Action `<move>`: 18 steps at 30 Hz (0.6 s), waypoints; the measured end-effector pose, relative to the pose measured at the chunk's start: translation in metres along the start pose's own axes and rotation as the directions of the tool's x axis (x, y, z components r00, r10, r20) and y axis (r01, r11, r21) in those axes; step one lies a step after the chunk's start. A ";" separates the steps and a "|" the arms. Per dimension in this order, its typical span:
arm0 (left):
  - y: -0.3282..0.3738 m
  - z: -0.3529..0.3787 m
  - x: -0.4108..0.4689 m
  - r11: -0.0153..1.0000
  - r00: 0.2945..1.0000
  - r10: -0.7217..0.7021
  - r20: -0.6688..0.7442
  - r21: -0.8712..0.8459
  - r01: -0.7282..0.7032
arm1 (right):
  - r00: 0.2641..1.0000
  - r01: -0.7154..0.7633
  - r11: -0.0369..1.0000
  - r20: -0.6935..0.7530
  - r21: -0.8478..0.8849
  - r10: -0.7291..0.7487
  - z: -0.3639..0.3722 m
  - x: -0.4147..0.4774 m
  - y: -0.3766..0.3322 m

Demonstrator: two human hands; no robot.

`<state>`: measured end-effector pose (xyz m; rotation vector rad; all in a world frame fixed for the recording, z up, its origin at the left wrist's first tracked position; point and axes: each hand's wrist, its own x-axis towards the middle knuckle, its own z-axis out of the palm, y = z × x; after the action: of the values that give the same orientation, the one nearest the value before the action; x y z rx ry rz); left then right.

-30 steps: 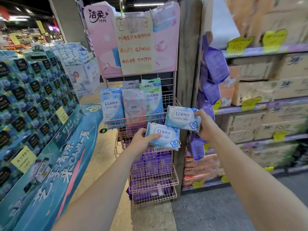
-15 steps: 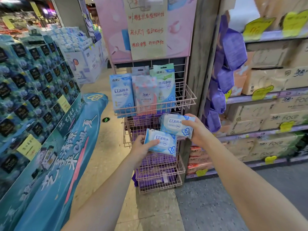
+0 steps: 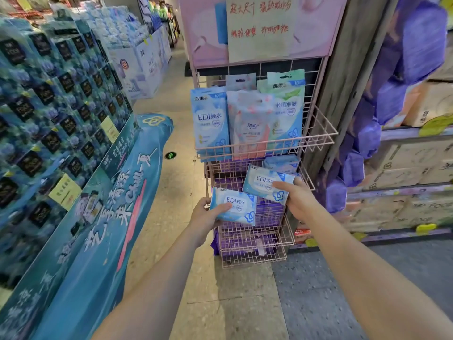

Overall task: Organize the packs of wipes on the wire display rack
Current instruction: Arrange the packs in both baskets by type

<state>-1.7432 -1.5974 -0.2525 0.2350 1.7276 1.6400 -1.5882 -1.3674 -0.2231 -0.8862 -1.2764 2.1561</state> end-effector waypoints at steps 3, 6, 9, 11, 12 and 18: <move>0.005 -0.013 0.008 0.998 1.000 -0.014 -0.020 -0.058 0.013 | 0.999 -0.027 1.000 -0.019 -0.008 0.027 0.003 0.009 0.006; 0.011 -0.025 0.015 0.992 0.999 -0.024 -0.034 -0.125 0.019 | 0.999 -0.031 0.999 -0.033 -0.025 0.030 0.012 0.014 0.010; 0.016 -0.037 0.020 0.988 0.999 -0.024 -0.025 -0.155 0.020 | 0.998 0.006 0.999 -0.065 -0.036 -0.009 0.028 0.020 0.009; 0.020 -0.044 0.023 0.986 0.999 -0.031 -0.030 -0.162 0.026 | 0.997 0.029 0.997 -0.065 -0.077 -0.034 0.041 0.025 0.008; 0.022 -0.048 0.023 0.986 0.999 -0.030 -0.029 -0.164 0.025 | 0.996 0.034 0.995 -0.075 -0.097 -0.042 0.046 0.028 0.008; 0.018 -0.080 0.022 0.990 0.999 -0.028 -0.034 -0.140 0.023 | 0.999 -0.005 0.979 -0.052 -0.205 -0.006 0.075 0.043 0.016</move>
<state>-1.8135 -1.6449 -0.2504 0.1174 1.6270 1.7473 -1.6736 -1.3894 -0.2226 -1.0169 -1.4920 2.0124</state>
